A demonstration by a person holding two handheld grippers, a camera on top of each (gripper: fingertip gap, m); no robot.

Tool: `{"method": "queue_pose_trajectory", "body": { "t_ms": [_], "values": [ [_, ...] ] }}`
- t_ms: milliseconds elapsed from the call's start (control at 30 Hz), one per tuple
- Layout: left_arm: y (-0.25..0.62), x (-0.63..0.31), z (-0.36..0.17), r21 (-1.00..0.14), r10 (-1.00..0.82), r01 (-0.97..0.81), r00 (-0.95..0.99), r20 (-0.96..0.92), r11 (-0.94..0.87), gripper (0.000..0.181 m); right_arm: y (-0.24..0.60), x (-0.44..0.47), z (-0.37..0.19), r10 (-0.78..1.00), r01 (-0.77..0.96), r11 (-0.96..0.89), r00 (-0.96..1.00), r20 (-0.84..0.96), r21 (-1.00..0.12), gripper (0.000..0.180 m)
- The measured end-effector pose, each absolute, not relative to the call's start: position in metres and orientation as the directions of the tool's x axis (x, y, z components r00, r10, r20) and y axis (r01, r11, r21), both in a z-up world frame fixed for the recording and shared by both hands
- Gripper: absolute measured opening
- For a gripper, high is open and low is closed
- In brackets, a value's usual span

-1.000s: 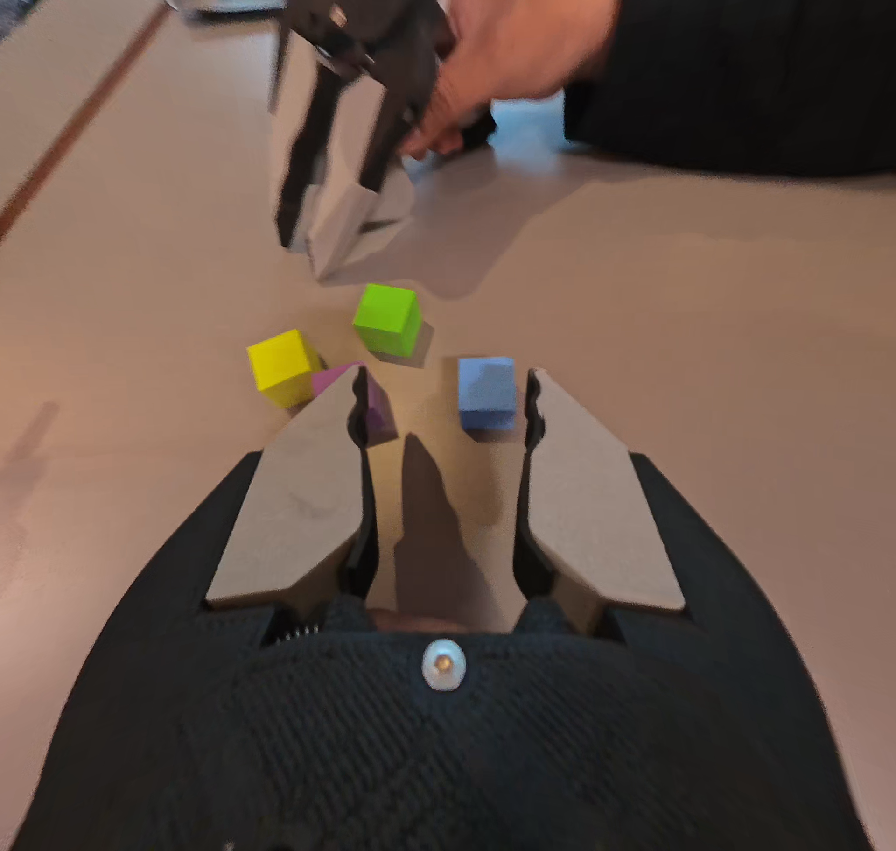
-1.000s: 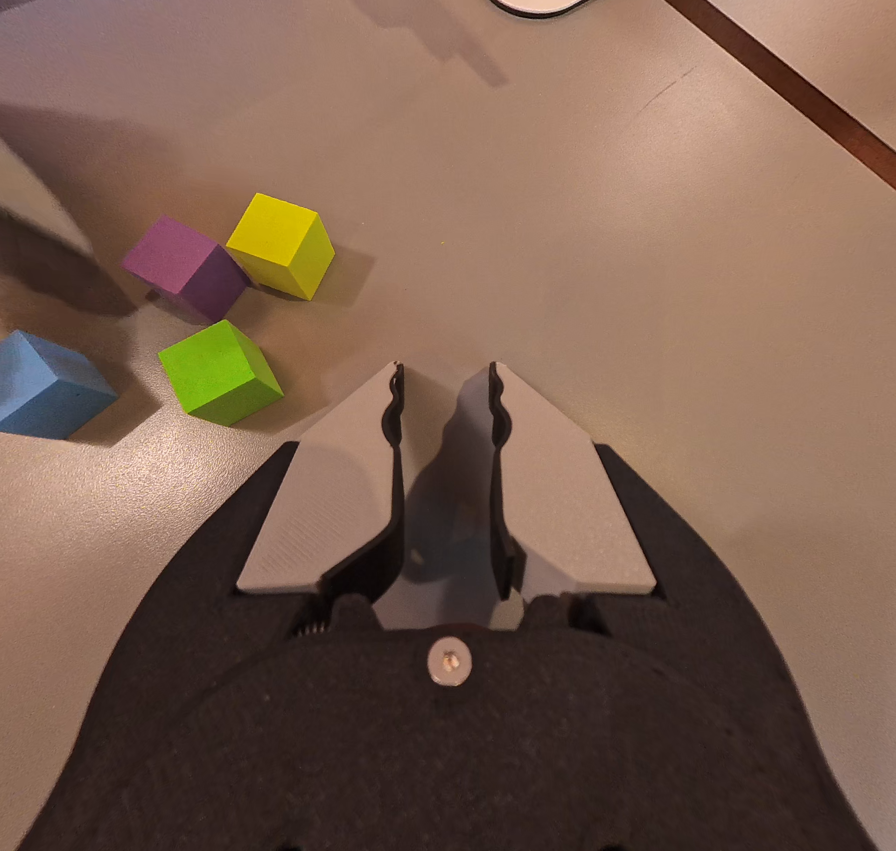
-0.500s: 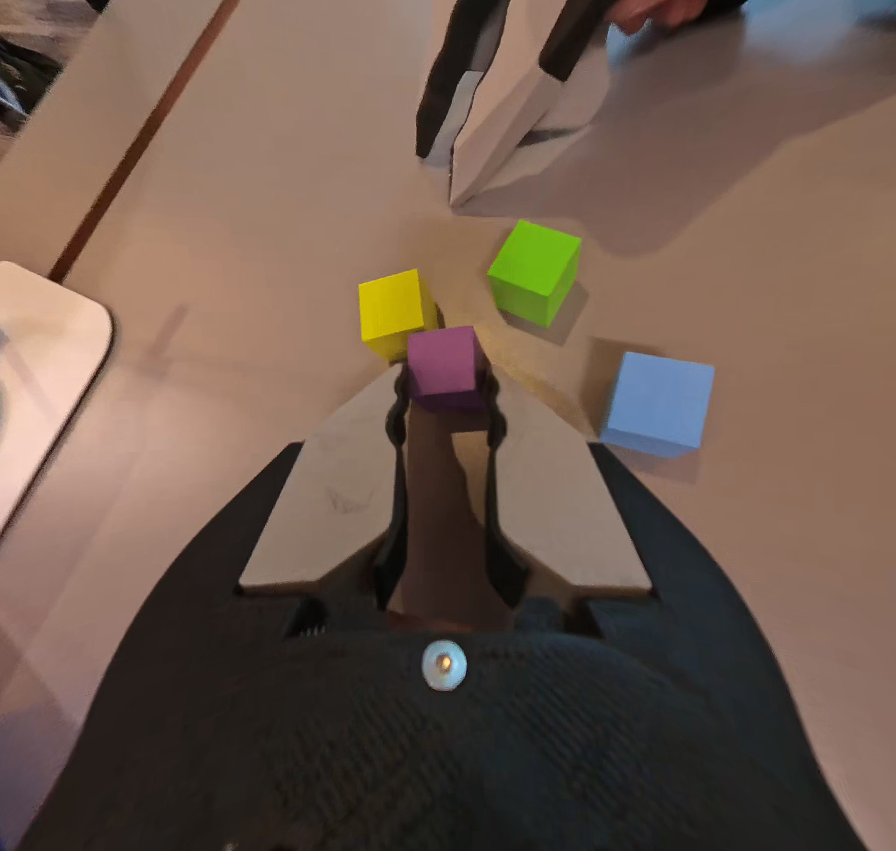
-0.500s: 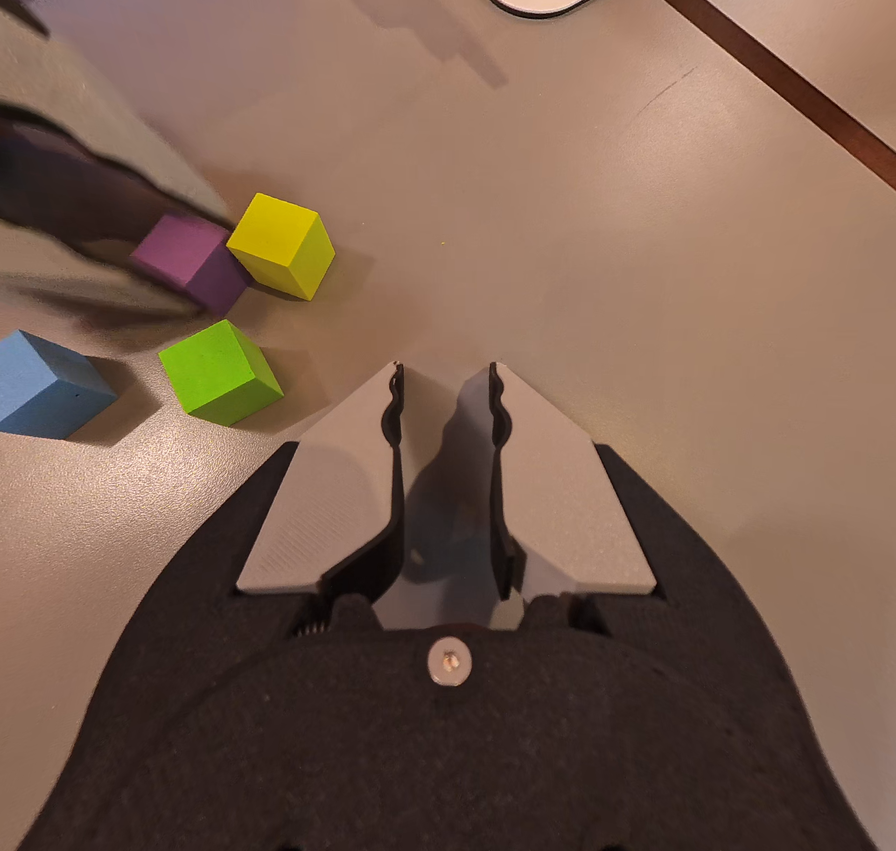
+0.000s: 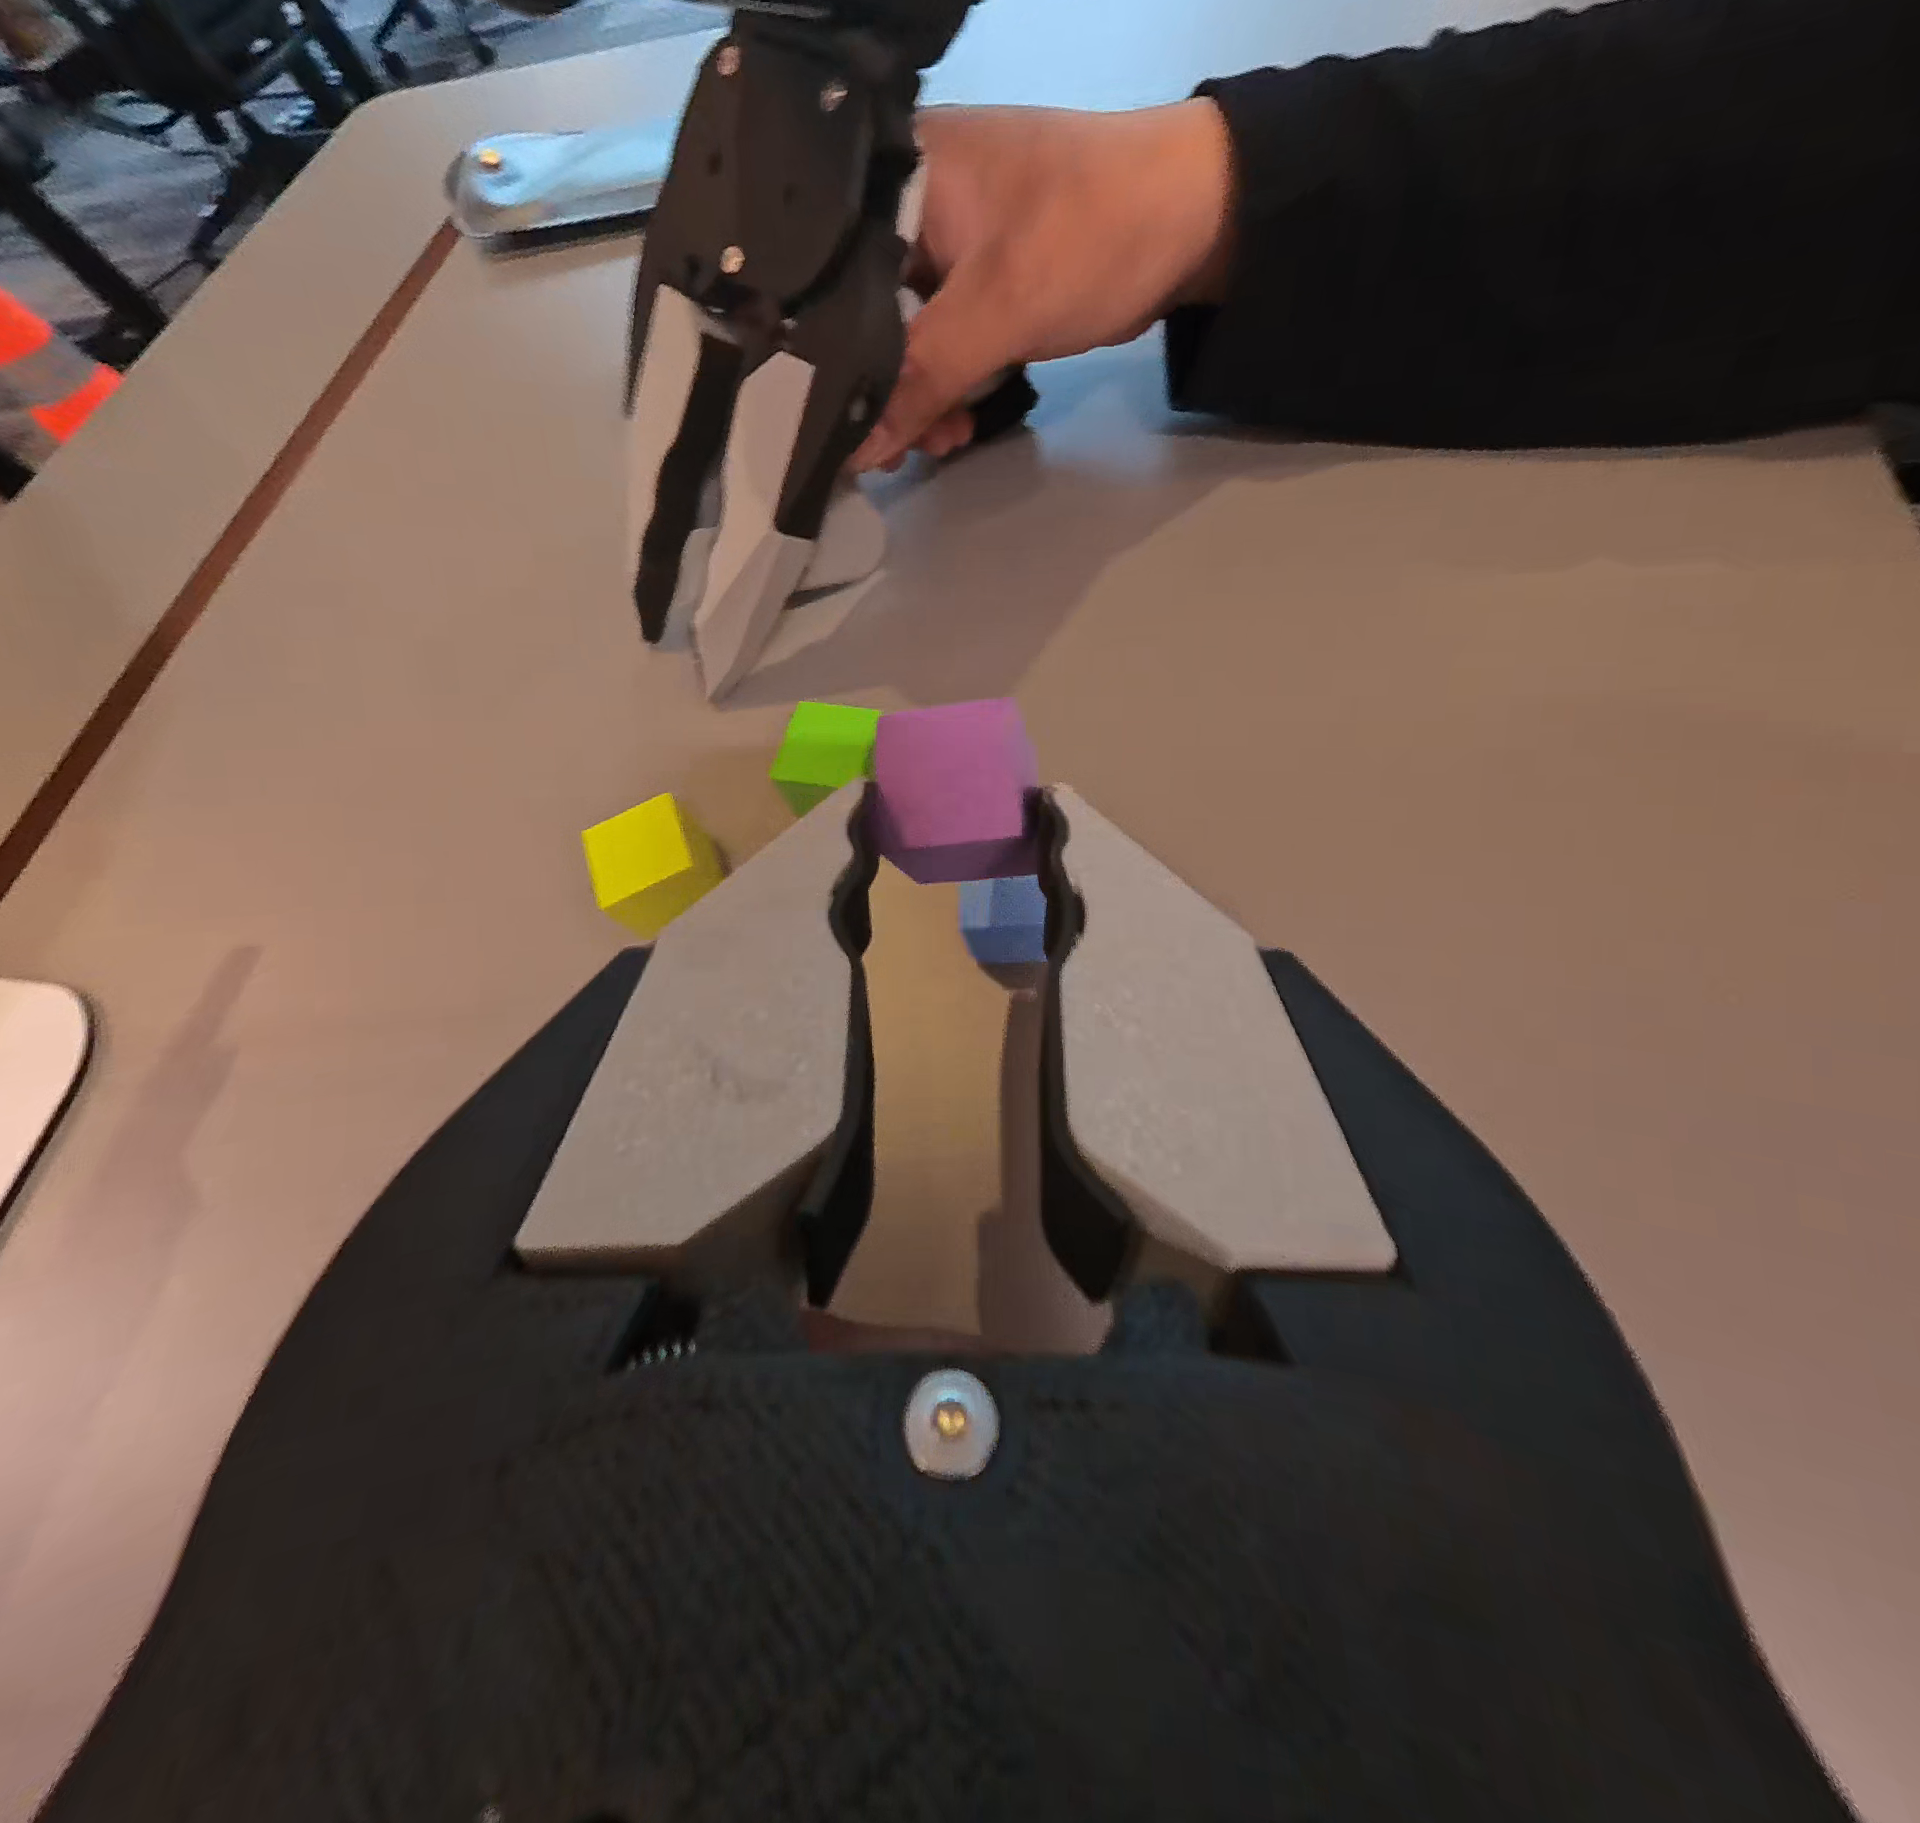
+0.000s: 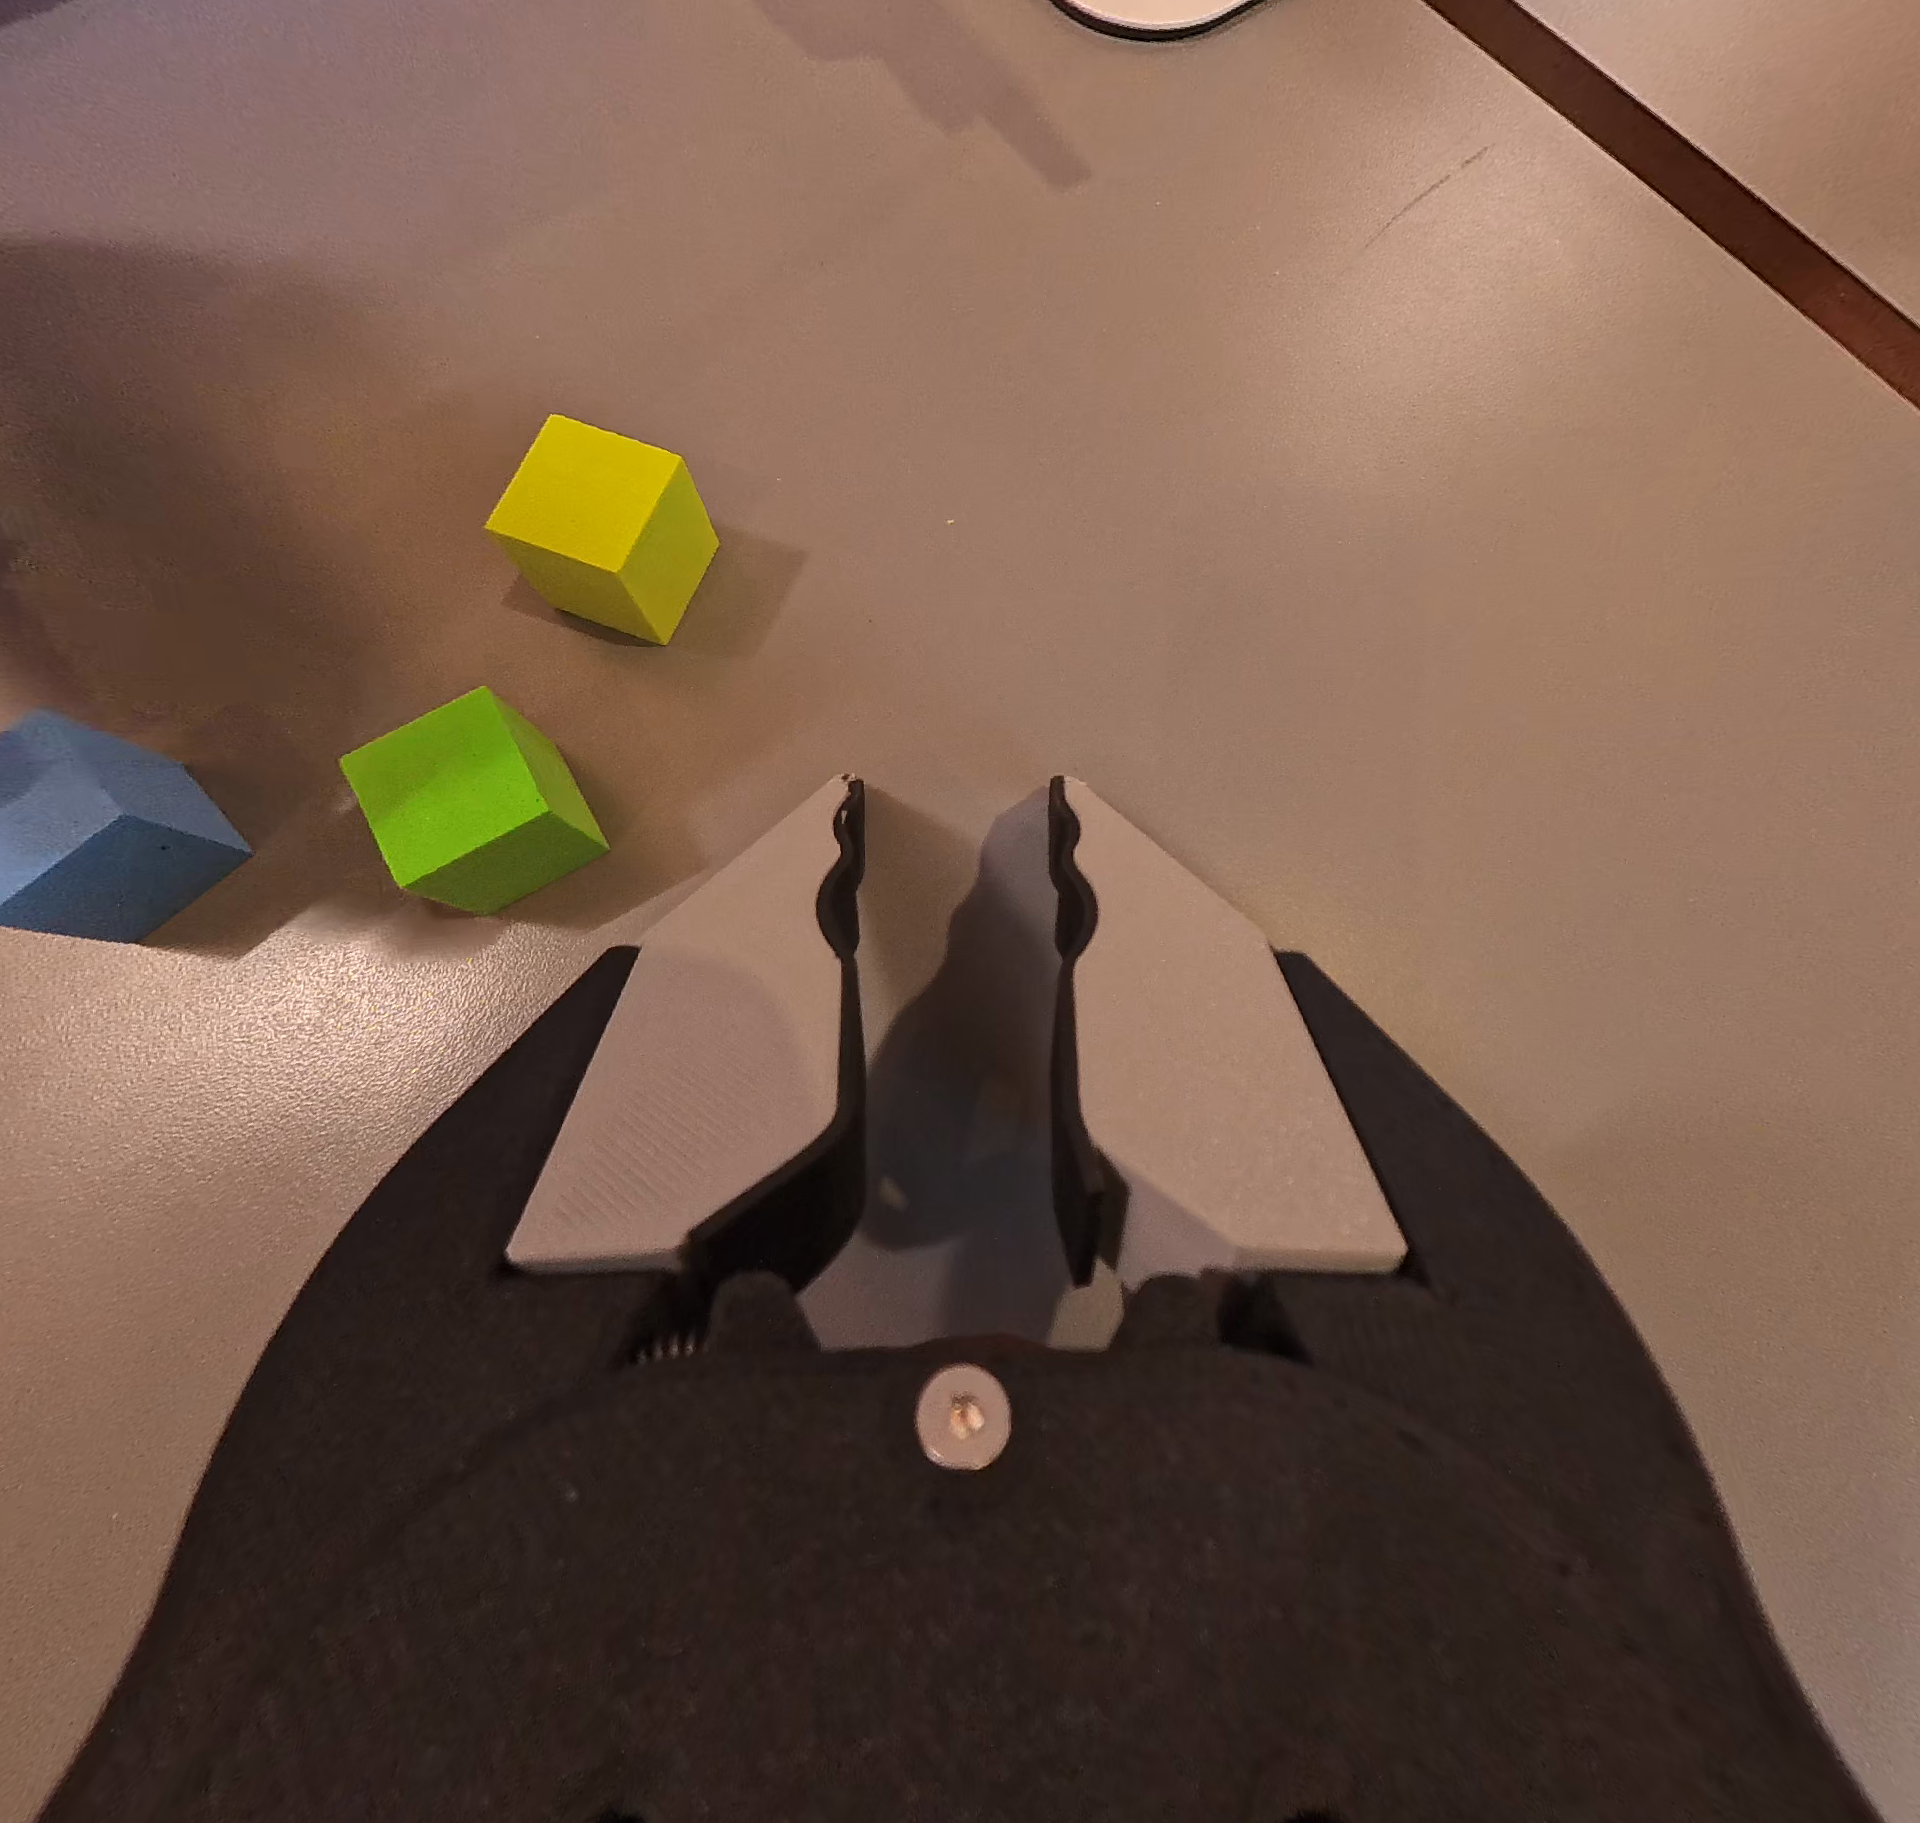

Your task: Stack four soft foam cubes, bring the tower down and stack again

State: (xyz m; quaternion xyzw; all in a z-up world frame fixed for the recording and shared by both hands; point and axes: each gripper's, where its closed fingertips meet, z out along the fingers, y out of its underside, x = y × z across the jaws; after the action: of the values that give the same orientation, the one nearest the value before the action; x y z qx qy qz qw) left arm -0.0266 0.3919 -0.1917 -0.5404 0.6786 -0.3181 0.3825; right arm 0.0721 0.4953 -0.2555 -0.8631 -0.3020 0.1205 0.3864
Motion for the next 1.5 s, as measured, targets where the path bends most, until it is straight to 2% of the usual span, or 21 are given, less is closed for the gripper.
{"method": "queue_pose_trajectory", "body": {
  "t_ms": [200,767,1500],
  "values": [
    [0.379,-0.025,-0.208,-0.796,-0.961,-0.542,-0.193,-0.196,0.271,0.028,0.495,0.072,-0.256,0.614,0.427,-0.52,0.789,0.025,-0.74,0.033],
    [0.393,-0.024,-0.225,-0.738,-0.964,-0.621,-0.135,-0.23,0.264,0.028,0.495,0.071,-0.256,0.615,0.427,-0.52,0.788,0.023,-0.74,0.034],
    [0.39,-0.022,-0.222,-0.742,-0.965,-0.62,-0.114,-0.236,0.255,0.028,0.495,0.071,-0.256,0.615,0.427,-0.52,0.788,0.023,-0.74,0.034]
  ]
}}
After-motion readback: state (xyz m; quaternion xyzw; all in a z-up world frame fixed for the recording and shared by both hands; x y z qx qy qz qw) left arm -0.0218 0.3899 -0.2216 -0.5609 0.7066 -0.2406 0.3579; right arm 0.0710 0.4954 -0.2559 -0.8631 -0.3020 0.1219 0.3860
